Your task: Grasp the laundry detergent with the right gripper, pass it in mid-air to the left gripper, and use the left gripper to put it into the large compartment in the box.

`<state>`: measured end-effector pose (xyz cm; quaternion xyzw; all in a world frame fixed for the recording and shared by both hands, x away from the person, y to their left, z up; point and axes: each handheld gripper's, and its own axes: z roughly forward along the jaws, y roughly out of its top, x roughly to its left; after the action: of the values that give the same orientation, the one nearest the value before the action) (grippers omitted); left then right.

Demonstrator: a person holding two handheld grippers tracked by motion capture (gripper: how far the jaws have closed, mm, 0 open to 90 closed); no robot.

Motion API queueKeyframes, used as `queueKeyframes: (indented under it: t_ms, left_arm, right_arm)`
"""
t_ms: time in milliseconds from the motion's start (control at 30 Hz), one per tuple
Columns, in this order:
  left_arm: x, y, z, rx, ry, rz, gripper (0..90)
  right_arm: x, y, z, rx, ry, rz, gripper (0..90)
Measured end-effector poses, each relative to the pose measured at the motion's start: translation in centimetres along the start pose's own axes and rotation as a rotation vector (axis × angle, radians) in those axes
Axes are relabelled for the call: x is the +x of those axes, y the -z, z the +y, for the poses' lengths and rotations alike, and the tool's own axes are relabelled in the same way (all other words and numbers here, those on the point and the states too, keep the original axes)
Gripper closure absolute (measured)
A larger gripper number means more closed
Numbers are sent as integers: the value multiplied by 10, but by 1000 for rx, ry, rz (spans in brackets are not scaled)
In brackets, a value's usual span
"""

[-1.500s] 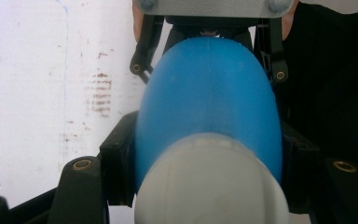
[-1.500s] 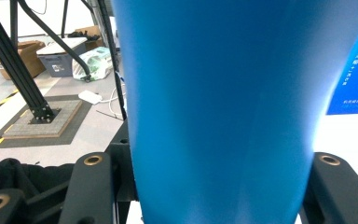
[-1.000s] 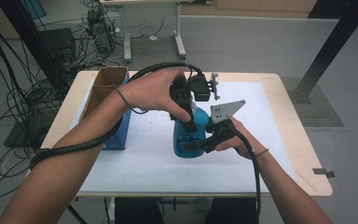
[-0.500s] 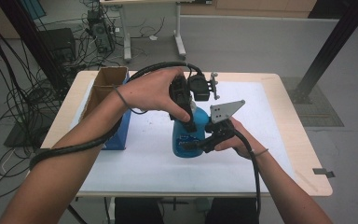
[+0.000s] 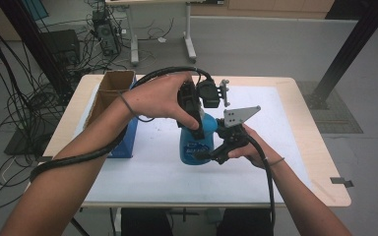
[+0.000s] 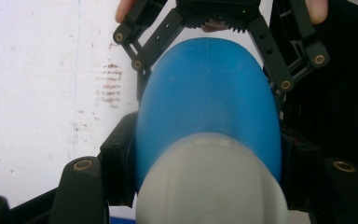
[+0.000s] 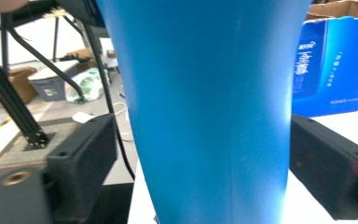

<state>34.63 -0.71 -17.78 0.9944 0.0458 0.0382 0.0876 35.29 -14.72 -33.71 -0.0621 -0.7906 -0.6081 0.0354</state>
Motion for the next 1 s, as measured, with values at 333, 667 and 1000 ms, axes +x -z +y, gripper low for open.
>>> queueKeyframes:
  t_ms: [333,667,1000]
  left_arm:
    - [2,0,-1,-3,11,5,377]
    - [3,0,-4,9,26,7,377]
    - [8,4,-9,7,62,22,377]
  right_arm:
    - [1,1,1,24,33,-19,18]
    - [-2,6,1,66,10,-34,18]
    - [-5,15,0,128,-2,-56,17]
